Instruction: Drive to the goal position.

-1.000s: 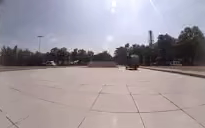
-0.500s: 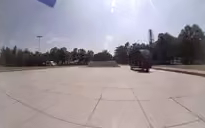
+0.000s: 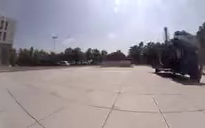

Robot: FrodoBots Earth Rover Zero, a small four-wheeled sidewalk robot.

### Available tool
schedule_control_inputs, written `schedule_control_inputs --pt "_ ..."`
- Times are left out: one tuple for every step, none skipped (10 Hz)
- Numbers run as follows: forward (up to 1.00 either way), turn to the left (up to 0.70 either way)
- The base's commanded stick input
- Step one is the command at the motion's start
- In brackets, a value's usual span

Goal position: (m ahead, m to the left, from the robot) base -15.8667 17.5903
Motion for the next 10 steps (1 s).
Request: schedule_control_inputs --pt "0.7 0.01" --pt "0.7 0.01" --pt "0.7 0.01" --pt "0.7 0.01" --pt "0.7 0.01" --pt "0.7 0.01" --pt "0.7 0.05" --pt "0.7 0.23" --pt "0.7 0.36" --pt "0.7 0.36"
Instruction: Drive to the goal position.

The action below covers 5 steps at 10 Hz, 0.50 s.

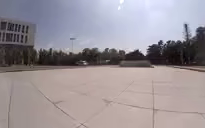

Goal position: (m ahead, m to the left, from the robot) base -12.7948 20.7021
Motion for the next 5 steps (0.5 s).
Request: schedule_control_inputs --pt "0.7 0.36" --pt "0.7 0.36" --pt "0.7 0.36" --pt "0.7 0.36" --pt "0.7 0.36"
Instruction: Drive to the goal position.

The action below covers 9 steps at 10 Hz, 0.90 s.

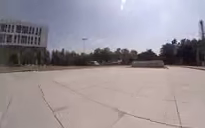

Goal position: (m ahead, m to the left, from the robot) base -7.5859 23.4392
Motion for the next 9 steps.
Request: schedule_control_inputs --pt "0.7 0.36" --pt "0.7 0.36" --pt "0.7 0.36" --pt "0.7 0.36" --pt "0.7 0.36" --pt "0.7 0.36" --pt "0.7 0.36" --pt "0.7 0.36" --pt "0.7 0.36"
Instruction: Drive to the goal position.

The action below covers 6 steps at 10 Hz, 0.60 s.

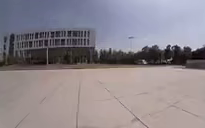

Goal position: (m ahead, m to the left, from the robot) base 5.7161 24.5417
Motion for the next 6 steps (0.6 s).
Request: schedule_control_inputs --pt "0.7 0.36" --pt "0.7 0.36" --pt "0.7 0.36" --pt "0.7 0.36" --pt "0.7 0.36" --pt "0.7 0.36"
